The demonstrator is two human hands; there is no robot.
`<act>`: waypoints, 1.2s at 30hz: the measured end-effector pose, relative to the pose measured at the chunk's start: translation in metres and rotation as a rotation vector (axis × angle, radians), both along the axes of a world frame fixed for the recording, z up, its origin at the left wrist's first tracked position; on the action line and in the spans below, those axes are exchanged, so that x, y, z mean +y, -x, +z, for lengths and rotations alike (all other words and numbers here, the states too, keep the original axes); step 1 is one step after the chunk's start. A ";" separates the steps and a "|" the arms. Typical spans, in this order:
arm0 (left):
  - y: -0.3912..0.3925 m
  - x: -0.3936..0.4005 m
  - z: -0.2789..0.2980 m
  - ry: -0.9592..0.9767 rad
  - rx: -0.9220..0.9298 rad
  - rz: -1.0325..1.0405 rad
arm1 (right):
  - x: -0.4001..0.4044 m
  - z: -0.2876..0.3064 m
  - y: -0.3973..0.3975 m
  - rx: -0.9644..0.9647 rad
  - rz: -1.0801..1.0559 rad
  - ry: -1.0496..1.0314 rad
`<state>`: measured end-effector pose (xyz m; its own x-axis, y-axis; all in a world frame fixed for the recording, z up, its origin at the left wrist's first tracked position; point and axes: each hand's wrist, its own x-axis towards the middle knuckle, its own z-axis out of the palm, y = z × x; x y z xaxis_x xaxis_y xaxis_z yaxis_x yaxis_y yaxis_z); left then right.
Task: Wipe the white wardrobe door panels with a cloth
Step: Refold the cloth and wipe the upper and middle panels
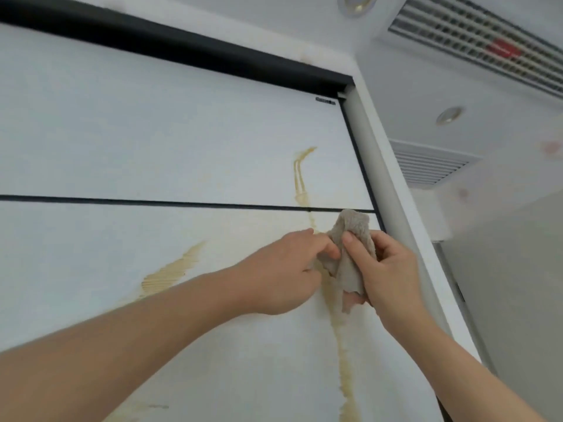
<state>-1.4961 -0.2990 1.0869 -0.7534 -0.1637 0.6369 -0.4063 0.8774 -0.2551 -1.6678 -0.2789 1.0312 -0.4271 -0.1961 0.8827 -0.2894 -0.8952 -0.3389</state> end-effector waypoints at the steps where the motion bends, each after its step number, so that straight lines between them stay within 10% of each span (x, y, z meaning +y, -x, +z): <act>1: 0.000 -0.001 0.015 0.043 -0.001 0.045 | -0.003 0.015 0.003 -0.044 0.036 0.015; 12: -0.055 -0.056 0.168 0.631 0.348 0.519 | -0.050 0.175 0.051 0.011 -0.544 -0.036; 19: -0.057 -0.078 0.175 0.729 0.483 0.498 | -0.074 0.139 -0.018 0.836 -0.733 0.287; 26: -0.057 -0.086 0.176 0.782 0.477 0.493 | -0.075 0.223 0.086 0.078 -1.028 0.033; 33: -0.060 -0.089 0.177 0.790 0.508 0.471 | -0.080 0.160 -0.034 0.853 -0.832 0.354; 36: -0.060 -0.087 0.177 0.771 0.496 0.470 | -0.076 0.209 0.015 0.647 -0.901 0.272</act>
<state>-1.4361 -0.3864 1.2642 -0.3423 0.2109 0.9156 -0.8793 0.2715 -0.3913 -1.6824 -0.3546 1.2397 0.2347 0.1825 0.9548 -0.9135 -0.2943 0.2808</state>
